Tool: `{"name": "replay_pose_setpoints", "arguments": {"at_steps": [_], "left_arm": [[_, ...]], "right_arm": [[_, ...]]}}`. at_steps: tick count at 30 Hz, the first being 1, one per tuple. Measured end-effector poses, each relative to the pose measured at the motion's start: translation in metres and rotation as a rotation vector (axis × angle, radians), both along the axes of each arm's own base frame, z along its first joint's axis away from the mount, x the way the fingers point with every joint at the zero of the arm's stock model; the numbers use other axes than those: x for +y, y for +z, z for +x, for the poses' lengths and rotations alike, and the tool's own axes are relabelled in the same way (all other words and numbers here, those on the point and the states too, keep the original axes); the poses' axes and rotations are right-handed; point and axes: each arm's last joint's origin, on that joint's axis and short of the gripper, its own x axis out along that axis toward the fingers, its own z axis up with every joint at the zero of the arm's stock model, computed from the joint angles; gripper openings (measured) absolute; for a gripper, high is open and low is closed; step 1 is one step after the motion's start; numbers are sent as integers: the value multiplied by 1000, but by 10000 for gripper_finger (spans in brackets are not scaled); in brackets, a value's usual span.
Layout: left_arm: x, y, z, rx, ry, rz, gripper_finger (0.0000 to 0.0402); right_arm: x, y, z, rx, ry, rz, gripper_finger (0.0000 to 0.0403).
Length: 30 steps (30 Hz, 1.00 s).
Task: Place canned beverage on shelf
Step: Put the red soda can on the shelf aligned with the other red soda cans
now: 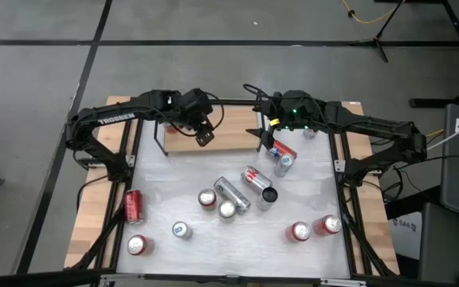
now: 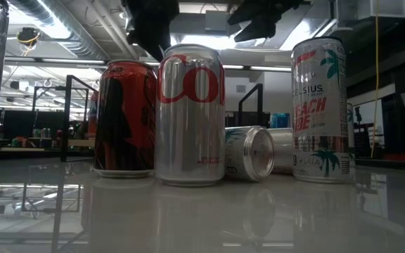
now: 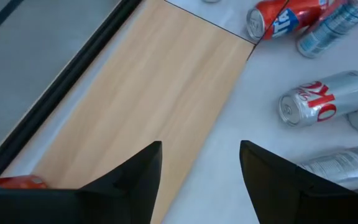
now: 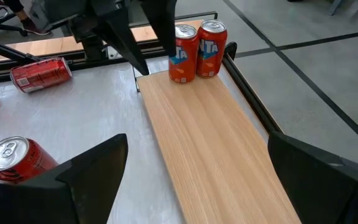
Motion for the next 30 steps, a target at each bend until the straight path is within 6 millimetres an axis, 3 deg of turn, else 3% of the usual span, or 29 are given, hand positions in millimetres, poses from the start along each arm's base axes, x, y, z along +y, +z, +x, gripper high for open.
{"name": "replay_pose_setpoints", "arguments": {"at_steps": [7,22,30], "left_arm": [[0,0,0,3,-3,-1,242],[-4,-1,0,-2,-68,-57,355],[-16,-2,2,17,-107,-63,374]], "right_arm": [[0,0,0,0,0,0,379],[0,0,0,0,0,0,379],[0,0,0,0,0,0,379]]}}
